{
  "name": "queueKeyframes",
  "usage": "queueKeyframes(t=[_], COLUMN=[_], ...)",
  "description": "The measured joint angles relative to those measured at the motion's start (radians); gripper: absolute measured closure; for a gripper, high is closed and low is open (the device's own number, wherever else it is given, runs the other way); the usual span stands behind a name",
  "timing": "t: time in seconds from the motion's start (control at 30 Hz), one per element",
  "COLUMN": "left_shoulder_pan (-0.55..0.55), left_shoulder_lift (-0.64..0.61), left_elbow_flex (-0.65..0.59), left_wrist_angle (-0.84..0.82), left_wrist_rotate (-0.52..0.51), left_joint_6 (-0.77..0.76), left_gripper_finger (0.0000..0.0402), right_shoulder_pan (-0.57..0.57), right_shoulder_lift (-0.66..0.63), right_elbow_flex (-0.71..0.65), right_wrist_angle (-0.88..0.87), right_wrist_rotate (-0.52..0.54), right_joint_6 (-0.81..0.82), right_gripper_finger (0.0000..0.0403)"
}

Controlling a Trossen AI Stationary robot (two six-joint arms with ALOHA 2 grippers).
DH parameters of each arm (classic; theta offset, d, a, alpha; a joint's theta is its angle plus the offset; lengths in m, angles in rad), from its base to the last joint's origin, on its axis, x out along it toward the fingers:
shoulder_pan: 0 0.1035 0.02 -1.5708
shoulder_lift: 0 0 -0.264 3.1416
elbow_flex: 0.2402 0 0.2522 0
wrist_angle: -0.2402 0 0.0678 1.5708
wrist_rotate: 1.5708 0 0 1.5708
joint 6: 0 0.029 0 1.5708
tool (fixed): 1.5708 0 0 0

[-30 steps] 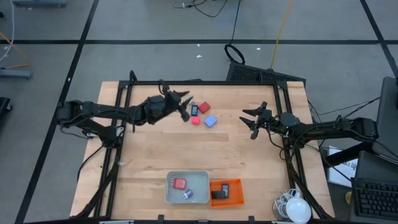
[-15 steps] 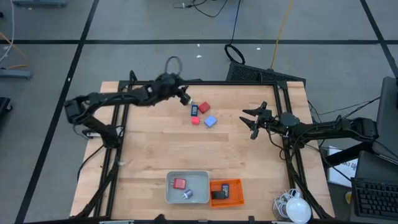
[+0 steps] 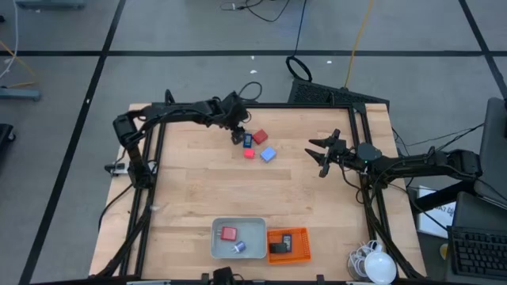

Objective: Pick & Place Office items
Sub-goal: Put the white green charger adapter into the gray bin

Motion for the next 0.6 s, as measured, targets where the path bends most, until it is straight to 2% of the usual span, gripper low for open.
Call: queueKeyframes(t=[0.17,0.6], left_shoulder_pan=[-0.008,0.003], left_shoulder_lift=[0.000,0.072], left_elbow_flex=[-0.002,-0.003], left_wrist_angle=[0.014,0.052], left_wrist_rotate=[0.004,0.002], left_joint_6=[0.087,0.091], left_gripper_finger=[0.0120,0.0117], right_shoulder_pan=[0.000,0.000], right_shoulder_lift=[0.000,0.000], right_elbow_flex=[0.000,0.000], right_wrist_angle=[0.000,-0.007], right_wrist_rotate=[0.000,0.000], right_joint_6=[0.000,0.000], right_gripper_finger=[0.0232,0.0232])
